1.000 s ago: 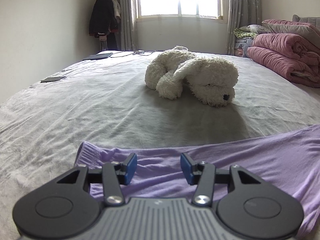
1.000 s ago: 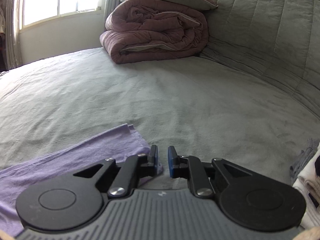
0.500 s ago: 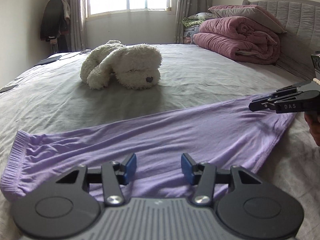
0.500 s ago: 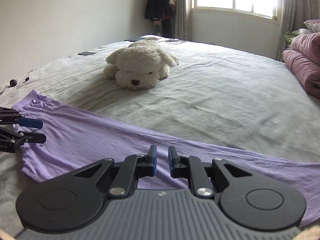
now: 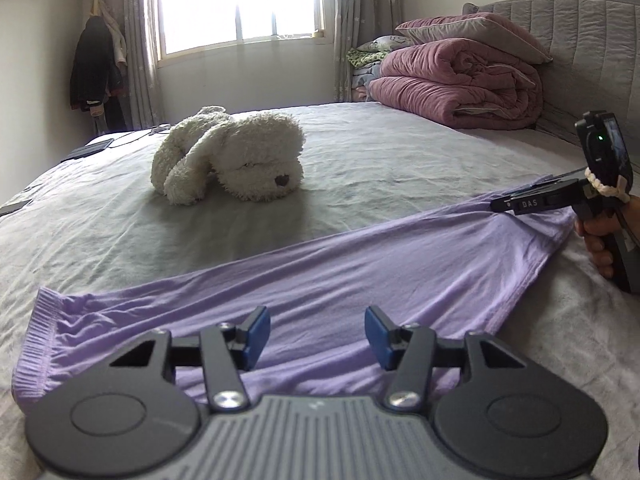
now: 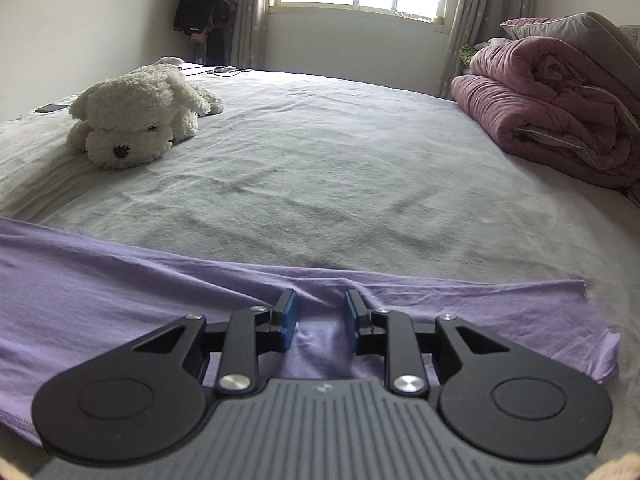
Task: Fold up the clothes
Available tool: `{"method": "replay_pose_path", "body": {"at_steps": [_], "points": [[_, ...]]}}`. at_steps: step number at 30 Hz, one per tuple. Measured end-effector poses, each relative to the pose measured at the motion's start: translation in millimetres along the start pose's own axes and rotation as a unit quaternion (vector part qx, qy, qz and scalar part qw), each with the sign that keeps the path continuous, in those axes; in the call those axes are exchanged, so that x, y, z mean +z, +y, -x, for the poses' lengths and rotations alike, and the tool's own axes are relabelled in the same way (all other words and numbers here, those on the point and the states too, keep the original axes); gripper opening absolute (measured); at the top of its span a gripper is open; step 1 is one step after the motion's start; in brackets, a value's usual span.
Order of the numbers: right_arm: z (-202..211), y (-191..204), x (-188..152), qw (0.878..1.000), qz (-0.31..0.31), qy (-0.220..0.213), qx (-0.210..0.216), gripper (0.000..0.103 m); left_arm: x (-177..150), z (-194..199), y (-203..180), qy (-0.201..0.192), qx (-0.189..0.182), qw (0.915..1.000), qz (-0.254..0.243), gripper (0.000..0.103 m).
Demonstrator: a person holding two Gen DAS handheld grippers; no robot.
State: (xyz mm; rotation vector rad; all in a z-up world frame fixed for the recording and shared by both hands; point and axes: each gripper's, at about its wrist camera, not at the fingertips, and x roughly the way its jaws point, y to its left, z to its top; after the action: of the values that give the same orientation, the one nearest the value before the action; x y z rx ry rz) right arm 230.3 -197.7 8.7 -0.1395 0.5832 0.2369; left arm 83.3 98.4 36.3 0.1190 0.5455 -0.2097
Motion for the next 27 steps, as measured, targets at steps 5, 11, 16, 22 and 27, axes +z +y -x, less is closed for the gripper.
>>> {"method": "replay_pose_path", "body": {"at_steps": [5, 11, 16, 22, 27], "points": [[-3, -4, 0, 0.999, -0.003, -0.004, -0.034, 0.032, -4, 9, -14, 0.004, -0.030, 0.9993, -0.020, 0.048], [1, -4, 2, 0.999, 0.004, -0.014, -0.047, 0.032, -7, 21, -21, 0.003, -0.037, 0.9991, -0.021, 0.027], [1, -1, 2, 0.999, 0.014, -0.013, -0.046, 0.034, -19, 5, -24, 0.033, -0.047, 0.9981, -0.023, 0.026], [3, 2, 3, 0.999, 0.019, -0.016, -0.039, 0.037, -24, -1, -32, 0.033, -0.035, 0.9977, -0.047, 0.026], [16, 14, 7, 0.997, 0.024, -0.017, 0.068, 0.037, -25, -1, -31, 0.034, -0.036, 0.9977, -0.047, 0.026]]}}
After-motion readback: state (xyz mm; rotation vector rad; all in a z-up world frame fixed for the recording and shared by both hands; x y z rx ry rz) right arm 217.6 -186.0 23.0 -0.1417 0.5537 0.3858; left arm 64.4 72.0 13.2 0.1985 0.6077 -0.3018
